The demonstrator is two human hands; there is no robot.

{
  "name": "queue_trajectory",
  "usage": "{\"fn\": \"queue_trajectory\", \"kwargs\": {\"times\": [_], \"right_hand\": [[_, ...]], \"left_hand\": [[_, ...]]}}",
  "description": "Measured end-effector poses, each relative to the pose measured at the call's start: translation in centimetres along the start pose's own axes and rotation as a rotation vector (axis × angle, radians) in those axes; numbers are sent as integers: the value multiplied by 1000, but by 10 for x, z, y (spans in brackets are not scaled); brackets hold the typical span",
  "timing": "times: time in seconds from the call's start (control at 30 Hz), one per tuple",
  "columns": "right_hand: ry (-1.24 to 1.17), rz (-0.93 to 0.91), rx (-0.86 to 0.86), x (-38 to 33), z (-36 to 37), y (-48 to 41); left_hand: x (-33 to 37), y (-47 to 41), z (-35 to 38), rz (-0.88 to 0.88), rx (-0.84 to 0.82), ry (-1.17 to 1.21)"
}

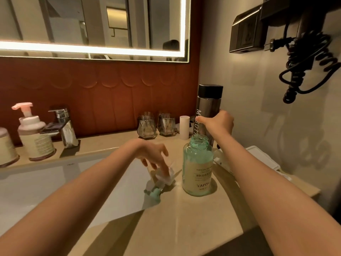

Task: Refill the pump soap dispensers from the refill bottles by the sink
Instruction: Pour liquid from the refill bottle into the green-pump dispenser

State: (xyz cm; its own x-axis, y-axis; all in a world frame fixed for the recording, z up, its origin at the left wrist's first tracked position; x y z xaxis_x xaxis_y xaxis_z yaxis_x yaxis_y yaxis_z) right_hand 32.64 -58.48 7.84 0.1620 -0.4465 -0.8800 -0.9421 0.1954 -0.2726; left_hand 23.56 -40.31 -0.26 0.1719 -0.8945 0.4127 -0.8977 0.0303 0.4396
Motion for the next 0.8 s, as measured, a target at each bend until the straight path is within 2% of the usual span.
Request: {"fn": "queue_trajectory", "kwargs": {"times": [0.07,0.17,0.37,0.57,0.8], "right_hand": [[-2,-2,-6,-1,-2,7],[0,-14,-1,-4,-7,15],[-47,4,9,1,-16,16],[-37,31,-7,12,-15,14],[-24,48,-26,26,-9,11]], "left_hand": [[1,-3,10,2,7,-65],[7,-3,12,39,100,-41],[11,-7,-3,61,389,-59],[22,-29,-6,117,596,-13],[42,-49,-9,250,691,84]]}}
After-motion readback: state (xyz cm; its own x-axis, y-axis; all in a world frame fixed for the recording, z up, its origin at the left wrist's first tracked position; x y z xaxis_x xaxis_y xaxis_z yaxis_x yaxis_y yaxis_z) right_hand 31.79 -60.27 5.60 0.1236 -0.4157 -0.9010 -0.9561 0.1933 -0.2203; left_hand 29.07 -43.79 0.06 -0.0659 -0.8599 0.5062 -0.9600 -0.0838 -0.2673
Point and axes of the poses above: each hand's wrist, its own y-axis away from the middle knuckle, its own z-axis out of the palm, x = y × z, the point moved 8 cm from there along -y, towards the middle knuckle, and after that the axes turned 5 degrees about z, right-handed, at the moved point
